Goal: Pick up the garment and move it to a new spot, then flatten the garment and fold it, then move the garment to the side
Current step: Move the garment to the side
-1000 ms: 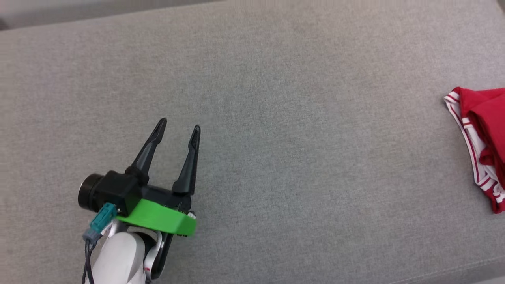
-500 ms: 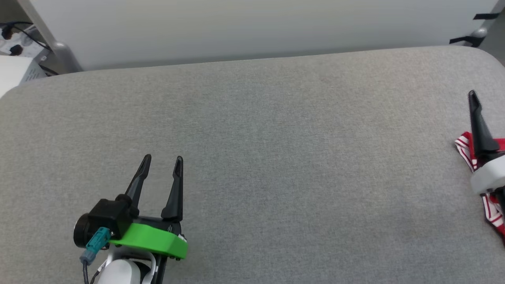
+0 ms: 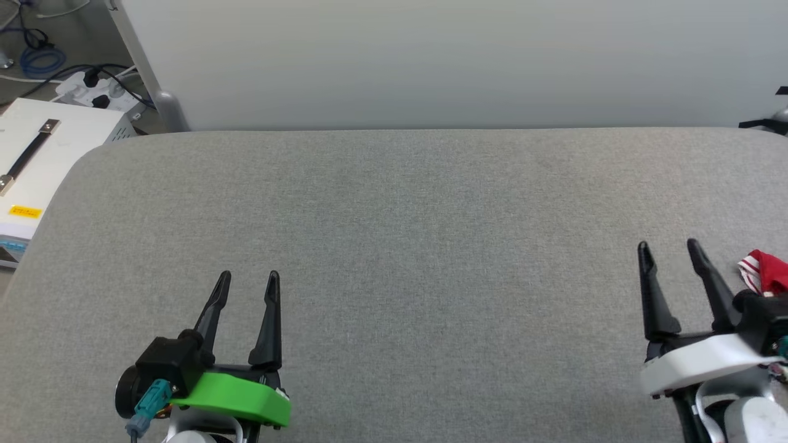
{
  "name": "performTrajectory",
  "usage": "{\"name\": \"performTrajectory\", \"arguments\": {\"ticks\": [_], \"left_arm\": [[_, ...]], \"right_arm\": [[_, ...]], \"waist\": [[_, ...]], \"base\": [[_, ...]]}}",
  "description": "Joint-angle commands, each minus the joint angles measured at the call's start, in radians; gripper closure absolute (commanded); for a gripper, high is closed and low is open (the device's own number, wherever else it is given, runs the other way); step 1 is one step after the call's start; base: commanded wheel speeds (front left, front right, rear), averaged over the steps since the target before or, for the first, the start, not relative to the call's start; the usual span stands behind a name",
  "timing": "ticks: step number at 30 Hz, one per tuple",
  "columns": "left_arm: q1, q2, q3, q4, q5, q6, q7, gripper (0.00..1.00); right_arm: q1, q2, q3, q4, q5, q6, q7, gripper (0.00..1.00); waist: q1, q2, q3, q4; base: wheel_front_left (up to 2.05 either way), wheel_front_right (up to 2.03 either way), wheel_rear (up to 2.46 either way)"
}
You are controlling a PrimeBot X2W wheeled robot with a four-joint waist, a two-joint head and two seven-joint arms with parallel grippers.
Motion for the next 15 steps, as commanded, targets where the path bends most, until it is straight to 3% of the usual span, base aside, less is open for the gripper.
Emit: {"name": "performTrajectory", "arguments": {"ticks": [1,15], "left_arm": [[0.016,-0.006,0.007,0.004,0.008,-0.007,-0.006,0.0],[0.024,-0.021,0.031,0.022,0.017,-0.014,-0.006,0.0]], "right_arm": [[0.019,0.016,0.004,0.01,0.002,-0.001,-0.016,0.0],[0.05,0.071,0.028,0.067,0.003,-0.001,-0.069,0.0]], "waist": [[0.0001,0.0,-0.009,0.009],[0.0001,0.0,-0.02,0.007]], "base": [[0.0,0.0,0.0],[0.0,0.0,0.0]]}}
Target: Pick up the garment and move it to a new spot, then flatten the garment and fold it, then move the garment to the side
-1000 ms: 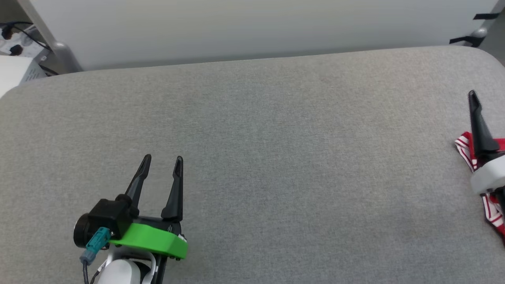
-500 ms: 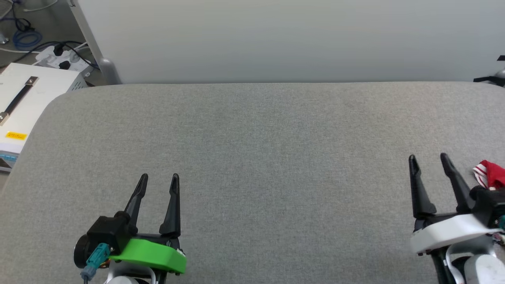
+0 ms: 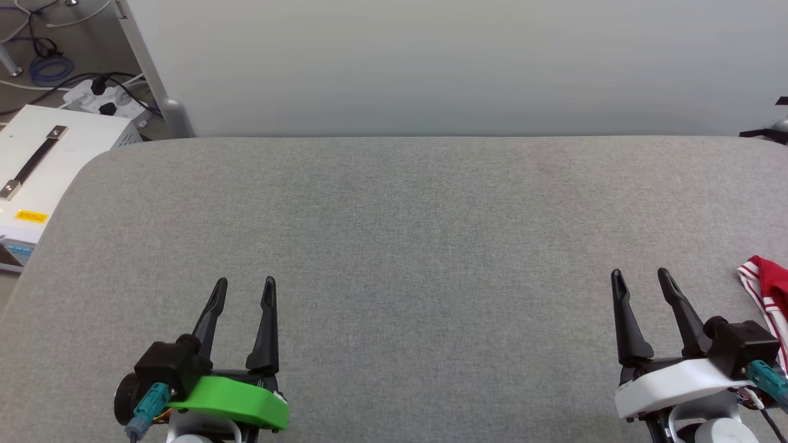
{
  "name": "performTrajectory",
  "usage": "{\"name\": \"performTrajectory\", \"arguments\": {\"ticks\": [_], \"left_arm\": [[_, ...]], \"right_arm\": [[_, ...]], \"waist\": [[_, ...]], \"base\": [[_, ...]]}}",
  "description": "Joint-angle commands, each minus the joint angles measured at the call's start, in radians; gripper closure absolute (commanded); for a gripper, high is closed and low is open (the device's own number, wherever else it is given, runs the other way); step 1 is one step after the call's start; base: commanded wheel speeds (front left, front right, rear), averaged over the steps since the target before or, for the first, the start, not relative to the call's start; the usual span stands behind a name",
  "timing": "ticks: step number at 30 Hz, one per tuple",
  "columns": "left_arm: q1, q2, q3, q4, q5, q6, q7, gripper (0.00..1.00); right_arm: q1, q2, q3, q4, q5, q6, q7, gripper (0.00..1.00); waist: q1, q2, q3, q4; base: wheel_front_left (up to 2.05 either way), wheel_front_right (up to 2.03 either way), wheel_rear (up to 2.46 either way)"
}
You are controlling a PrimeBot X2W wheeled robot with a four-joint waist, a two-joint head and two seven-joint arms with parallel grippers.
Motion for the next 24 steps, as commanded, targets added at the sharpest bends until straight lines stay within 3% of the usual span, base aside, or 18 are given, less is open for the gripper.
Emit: {"name": "performTrajectory", "arguments": {"ticks": [1,24], "left_arm": [[0.015,-0.004,0.002,0.001,0.006,-0.005,-0.006,0.0],[0.015,-0.001,-0.013,0.005,0.004,-0.006,-0.006,0.0]], "right_arm": [[0.002,0.001,0.002,0.004,0.001,-0.001,-0.009,0.0],[0.002,0.007,0.012,0.007,0.001,-0.001,-0.014,0.0]], "waist": [[0.0001,0.0,0.0,-0.001],[0.0001,0.0,0.003,-0.001]], "base": [[0.0,0.0,0.0],[0.0,0.0,0.0]]}}
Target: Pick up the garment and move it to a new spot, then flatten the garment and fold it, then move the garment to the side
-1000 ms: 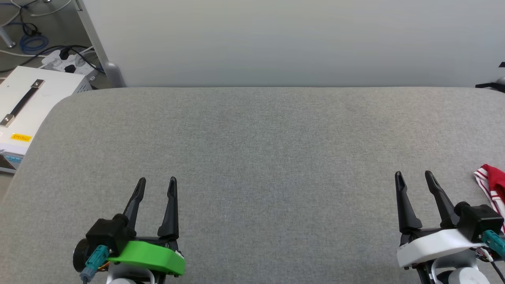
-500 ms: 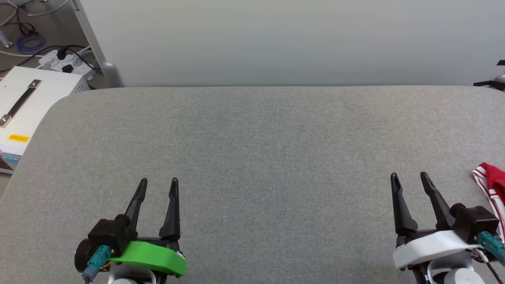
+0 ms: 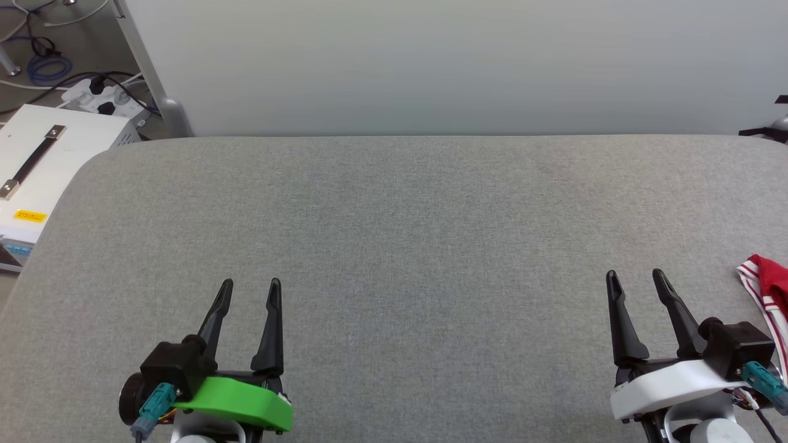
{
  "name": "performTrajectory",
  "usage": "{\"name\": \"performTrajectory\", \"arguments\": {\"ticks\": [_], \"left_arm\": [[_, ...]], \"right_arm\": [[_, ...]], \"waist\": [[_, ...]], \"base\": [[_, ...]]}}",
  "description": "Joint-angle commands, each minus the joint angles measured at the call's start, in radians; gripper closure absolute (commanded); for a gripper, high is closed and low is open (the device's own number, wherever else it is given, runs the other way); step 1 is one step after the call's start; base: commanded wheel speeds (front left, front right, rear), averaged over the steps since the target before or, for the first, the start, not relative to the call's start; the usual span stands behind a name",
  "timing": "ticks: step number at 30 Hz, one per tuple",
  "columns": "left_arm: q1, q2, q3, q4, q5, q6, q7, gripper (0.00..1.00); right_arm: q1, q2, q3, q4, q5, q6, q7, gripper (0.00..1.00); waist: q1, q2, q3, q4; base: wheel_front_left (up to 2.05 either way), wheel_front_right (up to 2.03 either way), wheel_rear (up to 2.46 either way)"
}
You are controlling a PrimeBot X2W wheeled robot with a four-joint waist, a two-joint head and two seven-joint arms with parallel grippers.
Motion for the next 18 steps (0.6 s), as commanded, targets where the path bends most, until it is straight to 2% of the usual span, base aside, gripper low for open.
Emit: {"name": "performTrajectory", "arguments": {"ticks": [1,2,3,18], "left_arm": [[0.015,0.0,-0.001,0.002,-0.001,-0.005,-0.006,0.0],[0.015,0.0,-0.002,0.004,-0.005,-0.005,-0.006,0.0],[-0.001,0.0,-0.001,0.003,-0.003,0.0,0.002,1.0],[-0.002,-0.002,0.004,-0.006,0.022,0.014,0.029,1.0]], "right_arm": [[0.002,0.002,0.002,0.001,0.002,-0.001,-0.006,0.0],[0.002,0.002,0.003,0.0,0.002,-0.001,-0.006,0.0],[0.0,0.0,0.001,0.0,0.0,0.0,0.001,1.0],[0.0,0.002,-0.001,-0.009,-0.025,0.0,0.025,1.0]], "waist": [[0.0,0.0,0.0,0.001],[0.0,0.0,0.001,0.001],[0.0,0.0,0.001,0.001],[0.0,0.0,0.0,-0.001]], "base": [[0.0,0.0,0.0],[0.0,0.0,0.0],[0.0,0.0,0.0],[0.0,0.0,0.0]]}}
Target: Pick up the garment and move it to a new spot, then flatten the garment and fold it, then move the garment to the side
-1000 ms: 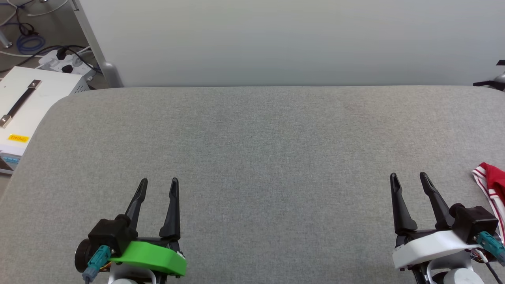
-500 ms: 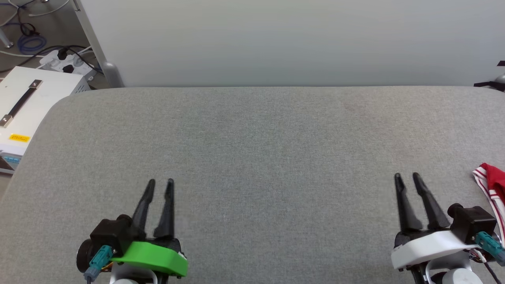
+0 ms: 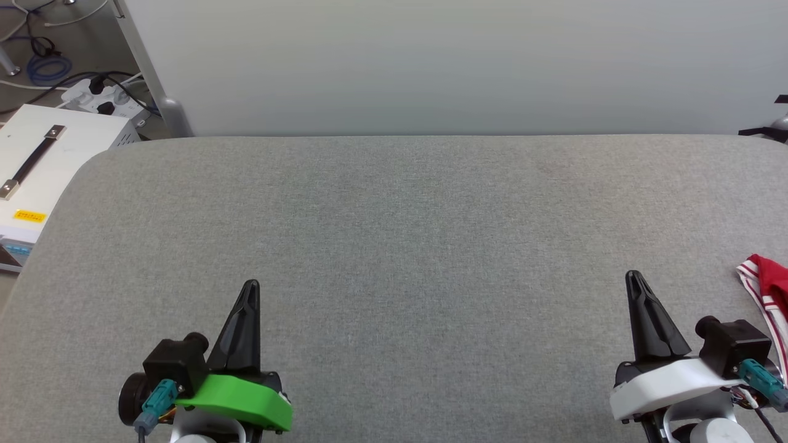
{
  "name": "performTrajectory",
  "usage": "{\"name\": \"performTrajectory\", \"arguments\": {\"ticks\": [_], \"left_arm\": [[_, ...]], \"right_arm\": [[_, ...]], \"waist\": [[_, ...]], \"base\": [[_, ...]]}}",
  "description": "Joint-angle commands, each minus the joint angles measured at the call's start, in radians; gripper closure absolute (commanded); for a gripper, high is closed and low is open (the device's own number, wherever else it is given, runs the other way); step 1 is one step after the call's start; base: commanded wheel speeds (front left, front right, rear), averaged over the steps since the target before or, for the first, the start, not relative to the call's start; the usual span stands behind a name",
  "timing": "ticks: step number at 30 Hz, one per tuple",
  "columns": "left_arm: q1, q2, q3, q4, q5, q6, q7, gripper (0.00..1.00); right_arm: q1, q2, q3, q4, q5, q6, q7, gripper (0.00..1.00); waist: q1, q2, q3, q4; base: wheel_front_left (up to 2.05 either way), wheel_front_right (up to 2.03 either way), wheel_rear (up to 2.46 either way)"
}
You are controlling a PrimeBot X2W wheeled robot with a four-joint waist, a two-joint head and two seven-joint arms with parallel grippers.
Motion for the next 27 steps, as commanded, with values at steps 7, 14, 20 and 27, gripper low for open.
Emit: {"name": "performTrajectory", "arguments": {"ticks": [7,14,20,27], "left_arm": [[-0.002,-0.003,0.005,-0.012,0.028,0.015,0.022,1.0],[-0.002,-0.004,0.007,-0.016,0.041,0.022,0.036,1.0],[-0.003,-0.005,0.009,-0.02,0.052,0.028,0.048,1.0],[-0.003,-0.006,0.012,-0.025,0.065,0.035,0.062,1.0]], "right_arm": [[0.0,0.003,-0.002,-0.01,-0.024,0.0,0.021,1.0],[0.0,0.004,-0.003,-0.014,-0.037,0.0,0.033,1.0],[0.0,0.004,-0.004,-0.018,-0.048,0.0,0.044,1.0],[0.001,0.005,-0.005,-0.022,-0.061,0.0,0.057,1.0]], "waist": [[0.0,-0.0001,-0.001,-0.001],[0.0,-0.0001,-0.001,-0.002],[0.0,-0.0001,-0.002,-0.003],[0.0,-0.0001,-0.002,-0.004]], "base": [[0.0,0.0,0.0],[0.0,0.0,0.0],[0.0,0.0,0.0],[0.0,0.0,0.0]]}}
